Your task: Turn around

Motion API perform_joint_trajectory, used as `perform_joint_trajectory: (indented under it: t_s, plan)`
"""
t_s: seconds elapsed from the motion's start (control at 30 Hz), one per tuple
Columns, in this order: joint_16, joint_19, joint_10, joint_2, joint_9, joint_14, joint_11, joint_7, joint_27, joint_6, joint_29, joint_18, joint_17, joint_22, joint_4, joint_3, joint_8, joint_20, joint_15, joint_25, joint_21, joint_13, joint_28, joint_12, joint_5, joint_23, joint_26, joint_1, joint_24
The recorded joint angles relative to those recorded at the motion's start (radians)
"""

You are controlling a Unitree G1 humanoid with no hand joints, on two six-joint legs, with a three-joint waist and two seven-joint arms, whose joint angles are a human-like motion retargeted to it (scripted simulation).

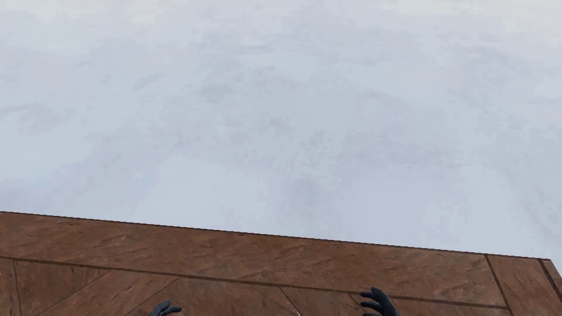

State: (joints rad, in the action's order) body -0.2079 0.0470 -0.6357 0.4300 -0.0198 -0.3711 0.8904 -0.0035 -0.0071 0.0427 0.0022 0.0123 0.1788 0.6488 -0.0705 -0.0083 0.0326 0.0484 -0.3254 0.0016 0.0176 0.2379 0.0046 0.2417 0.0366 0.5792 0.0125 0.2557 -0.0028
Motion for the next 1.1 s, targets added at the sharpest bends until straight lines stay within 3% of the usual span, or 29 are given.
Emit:
perform_joint_trajectory:
  t_s: [0.03, 0.07, 0.13, 0.17, 0.23, 0.27, 0.3, 0.37, 0.43, 0.47, 0.5, 0.53, 0.57, 0.6, 0.63, 0.67, 0.7, 0.77, 0.8, 0.83, 0.87, 0.9, 0.93, 0.97, 1.0, 1.03, 1.1]
  plan:
    - [0.028, 0.048, -0.035, -0.029, -0.011, -0.030, -0.084, -0.044, 0.003, -0.007, 0.001, -0.044, -0.007, -0.008, -0.027, 0.030, -0.004, 0.026, -0.102, -0.008, 0.054, 0.043, 0.012, -0.046, -0.003, 0.074, 0.058, 0.013, 0.002]
    - [0.051, -0.060, -0.086, -0.066, -0.009, -0.061, -0.126, -0.064, 0.028, -0.037, 0.012, -0.037, -0.017, 0.006, -0.023, 0.056, -0.030, 0.029, -0.077, -0.031, 0.048, 0.042, 0.034, -0.056, 0.000, 0.111, 0.086, 0.029, 0.005]
    - [0.031, -0.070, -0.165, -0.062, 0.036, -0.106, -0.069, -0.032, 0.083, -0.069, 0.019, -0.056, -0.015, 0.032, 0.002, 0.081, -0.077, 0.014, -0.113, -0.076, 0.091, -0.051, 0.093, -0.025, 0.017, 0.041, 0.110, 0.065, 0.019]
    - [0.038, -0.054, -0.190, -0.013, 0.055, -0.119, 0.027, -0.043, 0.083, -0.075, 0.010, -0.059, -0.041, 0.062, 0.000, 0.099, -0.090, -0.008, -0.079, -0.080, 0.096, -0.077, 0.128, -0.017, 0.024, 0.019, 0.121, 0.079, 0.031]
    - [0.017, 0.081, -0.150, 0.032, 0.060, -0.106, 0.062, -0.092, 0.038, -0.044, 0.023, -0.059, -0.037, 0.054, -0.032, 0.138, -0.047, -0.007, -0.036, -0.061, 0.061, -0.041, 0.189, 0.007, 0.027, 0.108, 0.124, 0.057, 0.044]
    - [0.021, 0.008, -0.148, 0.006, 0.059, -0.109, -0.081, -0.118, 0.040, -0.036, 0.051, -0.058, -0.011, 0.057, -0.046, 0.147, -0.025, 0.005, -0.070, -0.054, -0.007, -0.033, 0.219, 0.005, 0.047, 0.105, 0.111, 0.058, 0.045]
    - [0.052, -0.126, -0.153, -0.023, 0.059, -0.121, -0.118, -0.104, 0.044, -0.043, 0.066, -0.061, 0.030, 0.019, -0.029, 0.153, -0.045, 0.018, -0.061, -0.043, 0.019, -0.038, 0.237, 0.012, 0.056, 0.104, 0.115, 0.057, 0.041]
    - [0.037, -0.123, -0.153, -0.056, 0.063, -0.130, -0.126, -0.010, 0.049, -0.032, 0.065, -0.044, -0.004, 0.020, 0.027, 0.144, -0.095, -0.005, -0.088, -0.012, 0.050, -0.050, 0.217, -0.011, 0.072, 0.039, 0.104, 0.059, 0.020]
    - [0.034, -0.129, -0.210, -0.053, 0.068, -0.178, -0.044, 0.010, 0.023, -0.058, 0.048, -0.041, -0.023, 0.048, 0.062, 0.146, -0.125, -0.038, -0.100, 0.002, 0.091, -0.087, 0.173, -0.012, 0.076, 0.031, 0.081, 0.067, 0.022]
    - [0.019, -0.093, -0.207, 0.009, 0.072, -0.181, 0.100, -0.014, 0.004, -0.057, 0.037, -0.061, -0.028, 0.079, 0.045, 0.121, -0.108, -0.031, -0.018, -0.002, 0.124, -0.088, 0.158, -0.013, 0.085, 0.033, 0.078, 0.057, 0.034]
    - [0.002, 0.063, -0.180, 0.073, 0.057, -0.172, 0.194, -0.040, -0.009, -0.039, 0.044, -0.062, -0.032, 0.091, 0.028, 0.112, -0.060, -0.033, 0.044, -0.010, 0.096, -0.064, 0.156, -0.010, 0.059, 0.063, 0.066, 0.045, 0.044]
    - [-0.014, 0.173, -0.153, 0.104, 0.060, -0.166, 0.216, -0.067, -0.002, -0.023, 0.064, -0.059, -0.031, 0.106, 0.017, 0.098, -0.029, -0.032, 0.023, -0.024, 0.043, -0.060, 0.161, -0.017, 0.027, 0.065, 0.051, 0.019, 0.053]
    - [-0.036, 0.169, -0.152, 0.137, 0.059, -0.173, 0.191, -0.084, 0.020, -0.008, 0.095, -0.055, -0.010, 0.087, 0.012, 0.077, -0.024, -0.004, -0.043, -0.046, 0.009, -0.062, 0.175, -0.017, 0.003, 0.003, 0.050, 0.013, 0.062]
    - [-0.005, 0.134, -0.169, 0.128, 0.055, -0.186, 0.090, -0.105, 0.016, 0.007, 0.120, -0.051, 0.016, 0.056, -0.004, 0.075, -0.015, 0.021, -0.091, -0.071, -0.003, -0.055, 0.191, -0.030, -0.003, 0.028, 0.069, 0.011, 0.068]
    - [0.038, -0.055, -0.210, 0.078, 0.050, -0.197, -0.046, -0.100, 0.004, 0.020, 0.135, -0.037, 0.043, 0.029, -0.009, 0.081, -0.012, 0.033, -0.036, -0.083, 0.014, -0.039, 0.202, -0.046, 0.027, 0.087, 0.088, 0.020, 0.068]
    - [0.046, -0.116, -0.237, 0.051, 0.051, -0.198, -0.061, -0.052, 0.013, 0.010, 0.140, -0.020, 0.058, -0.004, 0.026, 0.111, -0.031, 0.033, -0.048, -0.084, 0.032, -0.044, 0.195, -0.018, 0.031, 0.091, 0.087, 0.025, 0.056]
    - [0.051, -0.116, -0.247, 0.036, 0.050, -0.187, -0.067, -0.045, 0.021, -0.001, 0.130, -0.007, 0.044, 0.011, 0.032, 0.119, -0.056, 0.006, -0.060, -0.077, 0.031, -0.052, 0.175, 0.000, 0.046, 0.064, 0.092, 0.032, 0.040]
    - [0.039, -0.118, -0.234, -0.004, 0.054, -0.218, -0.083, 0.004, 0.014, -0.058, 0.077, 0.052, 0.010, 0.003, 0.112, 0.165, -0.133, -0.020, -0.080, -0.038, 0.052, -0.097, 0.126, 0.012, 0.063, 0.060, 0.134, 0.059, 0.019]
    - [0.018, -0.125, -0.233, -0.010, 0.061, -0.225, -0.062, 0.002, 0.004, -0.065, 0.047, 0.050, -0.006, 0.034, 0.100, 0.179, -0.109, -0.030, -0.098, -0.007, 0.084, -0.123, 0.106, 0.028, 0.072, 0.043, 0.128, 0.050, 0.016]
    - [-0.009, -0.135, -0.221, -0.009, 0.064, -0.222, -0.033, -0.016, -0.014, -0.074, 0.027, 0.004, -0.019, 0.056, 0.081, 0.182, -0.089, -0.020, -0.096, 0.017, 0.089, -0.117, 0.094, 0.034, 0.077, 0.021, 0.129, 0.039, 0.009]
    - [-0.015, -0.054, -0.197, 0.001, 0.073, -0.213, 0.028, -0.033, -0.031, -0.077, 0.019, -0.032, -0.015, 0.075, 0.065, 0.170, -0.063, -0.034, -0.073, 0.025, 0.093, -0.110, 0.095, 0.030, 0.071, 0.028, 0.125, 0.015, -0.001]
    - [-0.012, 0.089, -0.171, 0.018, 0.061, -0.201, 0.053, -0.063, -0.040, -0.061, 0.027, -0.020, -0.002, 0.062, 0.040, 0.155, -0.026, -0.040, -0.076, 0.017, 0.061, -0.065, 0.114, 0.022, 0.063, 0.036, 0.111, 0.010, -0.010]
    - [-0.009, 0.162, -0.151, 0.000, 0.056, -0.193, -0.012, -0.089, -0.033, -0.047, 0.044, -0.025, 0.024, 0.041, 0.023, 0.153, -0.011, -0.023, -0.120, 0.007, 0.026, -0.035, 0.143, -0.002, 0.068, 0.063, 0.093, -0.001, -0.013]
    - [0.010, -0.144, -0.186, -0.055, 0.054, -0.176, -0.099, -0.087, -0.009, -0.040, 0.058, -0.015, 0.044, 0.008, 0.023, 0.141, -0.026, 0.002, -0.124, -0.001, 0.023, -0.016, 0.176, -0.020, 0.103, 0.080, 0.073, 0.015, -0.009]
    - [0.048, -0.175, -0.235, -0.072, 0.047, -0.156, -0.118, -0.061, 0.021, -0.046, 0.055, 0.004, 0.041, 0.003, 0.044, 0.136, -0.051, 0.020, -0.125, -0.008, 0.054, -0.030, 0.203, -0.022, 0.107, 0.084, 0.059, 0.046, -0.005]
    - [0.067, -0.174, -0.265, -0.091, 0.046, -0.133, -0.127, -0.027, 0.045, -0.044, 0.047, 0.023, 0.014, 0.001, 0.061, 0.123, -0.071, 0.016, -0.133, -0.022, 0.067, -0.040, 0.212, -0.010, 0.116, 0.058, 0.060, 0.063, -0.004]
    - [0.042, -0.171, -0.222, -0.092, 0.063, -0.180, -0.047, 0.048, 0.050, -0.070, 0.019, 0.054, -0.003, 0.028, 0.127, 0.139, -0.113, -0.043, -0.121, -0.038, 0.111, -0.084, 0.176, -0.018, 0.125, 0.049, 0.088, 0.083, -0.001]
